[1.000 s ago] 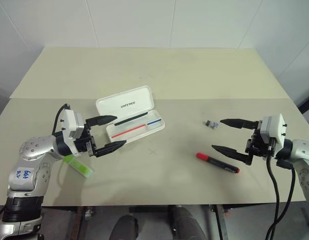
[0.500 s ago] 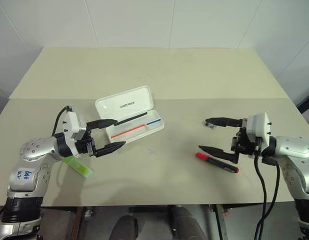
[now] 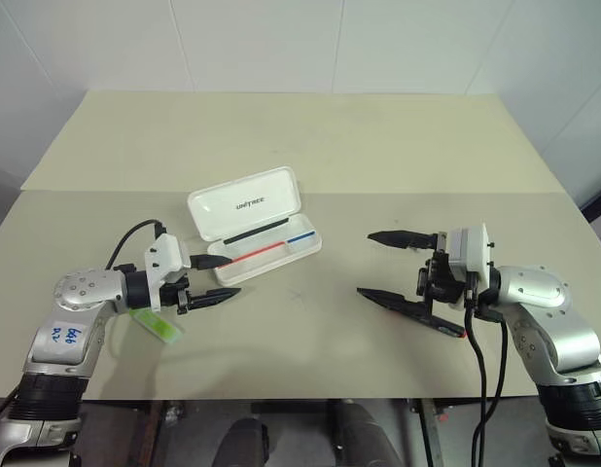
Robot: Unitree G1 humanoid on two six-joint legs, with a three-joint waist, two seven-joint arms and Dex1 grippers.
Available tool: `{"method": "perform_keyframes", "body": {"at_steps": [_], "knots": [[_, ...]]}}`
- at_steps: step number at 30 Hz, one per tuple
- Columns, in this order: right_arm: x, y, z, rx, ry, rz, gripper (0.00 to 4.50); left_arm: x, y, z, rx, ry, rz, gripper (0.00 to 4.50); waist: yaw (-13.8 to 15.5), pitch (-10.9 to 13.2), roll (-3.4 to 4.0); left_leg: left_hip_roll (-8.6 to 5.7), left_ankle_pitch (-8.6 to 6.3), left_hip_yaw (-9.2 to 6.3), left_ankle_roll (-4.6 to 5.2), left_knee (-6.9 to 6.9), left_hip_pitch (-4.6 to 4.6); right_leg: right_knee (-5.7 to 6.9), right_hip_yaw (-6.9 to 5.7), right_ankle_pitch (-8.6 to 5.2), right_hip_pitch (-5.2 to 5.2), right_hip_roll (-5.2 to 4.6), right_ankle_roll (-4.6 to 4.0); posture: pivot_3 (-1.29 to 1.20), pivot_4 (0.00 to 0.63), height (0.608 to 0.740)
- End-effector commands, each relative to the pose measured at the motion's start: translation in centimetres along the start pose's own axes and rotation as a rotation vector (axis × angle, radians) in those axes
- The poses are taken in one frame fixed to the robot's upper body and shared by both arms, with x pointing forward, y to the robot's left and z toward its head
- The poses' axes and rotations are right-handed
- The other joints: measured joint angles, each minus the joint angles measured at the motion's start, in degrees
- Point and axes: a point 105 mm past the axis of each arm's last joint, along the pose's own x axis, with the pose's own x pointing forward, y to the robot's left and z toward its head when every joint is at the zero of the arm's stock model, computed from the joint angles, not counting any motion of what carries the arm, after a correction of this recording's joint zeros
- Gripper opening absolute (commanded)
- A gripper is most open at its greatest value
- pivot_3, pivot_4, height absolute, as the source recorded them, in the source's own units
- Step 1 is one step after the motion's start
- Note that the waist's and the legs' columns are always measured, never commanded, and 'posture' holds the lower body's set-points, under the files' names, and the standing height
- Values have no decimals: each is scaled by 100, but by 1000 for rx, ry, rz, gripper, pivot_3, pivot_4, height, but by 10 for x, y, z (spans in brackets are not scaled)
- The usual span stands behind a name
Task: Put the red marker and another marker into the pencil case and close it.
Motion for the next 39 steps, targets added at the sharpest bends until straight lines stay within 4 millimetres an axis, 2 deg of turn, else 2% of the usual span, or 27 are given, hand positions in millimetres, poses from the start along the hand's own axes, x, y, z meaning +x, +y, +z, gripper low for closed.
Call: {"method": "perform_keyframes", "body": {"at_steps": [1, 13, 20, 33, 36, 39], "knots": [[11, 7, 12, -59, -45, 17, 4500, -4, 5, 5, 47, 17, -7, 2850, -17, 0, 0, 1, 0, 1, 0, -2, -1, 4, 1, 0, -4, 1, 0, 0, 150, 740], [32, 14, 18, -82, -111, 20, 4500, 3, 10, 0, 78, 119, -103, 2850, 2, 0, 0, 0, 0, -1, 0, -1, -9, 16, -5, 0, -9, 0, -1, 0, 150, 740], [34, 13, 23, -104, -135, -16, 4500, 12, 13, -9, 51, 222, -141, 2850, 3, 0, 0, -2, 0, -2, 0, 0, -9, 17, -6, 0, -9, 1, -1, 0, 150, 740], [38, 12, 34, -139, -159, -36, 4500, 24, 21, -7, 35, 306, -167, 2850, 2, 0, 0, -1, 0, -3, 0, 4, -9, 27, -6, -1, -9, 7, -2, 0, 150, 740], [38, 11, 35, -144, -163, -37, 4500, 25, 20, -7, 60, 317, -190, 2274, 0, 0, 0, 0, 0, -4, 0, 5, -9, 30, -7, -1, -10, 7, -2, 0, 150, 740], [39, 8, 37, -153, -167, -38, 4500, 26, 19, -7, 76, 347, -199, 1270, 0, 0, 0, 0, 0, -3, 0, 6, -9, 31, -6, -2, -10, 7, -3, 0, 150, 740]]}}
